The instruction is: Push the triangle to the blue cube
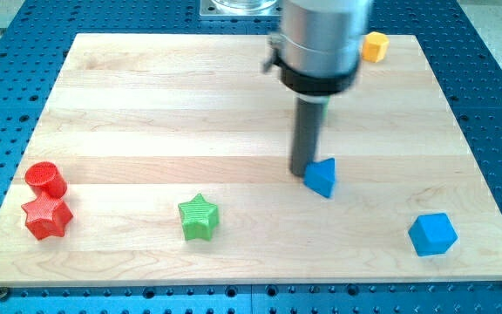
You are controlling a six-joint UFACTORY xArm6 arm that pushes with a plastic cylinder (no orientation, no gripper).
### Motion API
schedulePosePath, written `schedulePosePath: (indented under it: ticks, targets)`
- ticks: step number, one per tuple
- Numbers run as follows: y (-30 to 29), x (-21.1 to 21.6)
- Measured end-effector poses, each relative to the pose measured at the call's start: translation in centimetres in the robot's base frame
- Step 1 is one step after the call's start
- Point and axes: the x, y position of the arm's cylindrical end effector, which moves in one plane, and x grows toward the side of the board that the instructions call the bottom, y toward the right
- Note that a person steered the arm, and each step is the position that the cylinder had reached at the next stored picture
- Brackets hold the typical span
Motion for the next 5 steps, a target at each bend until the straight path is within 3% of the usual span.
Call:
schedulePosePath:
  ticks: [1,2,3,5]
  targets:
    - [5.7,2.8]
    - [1.1,1.0]
    - [0.9,5.9]
    - [6.4,6.5]
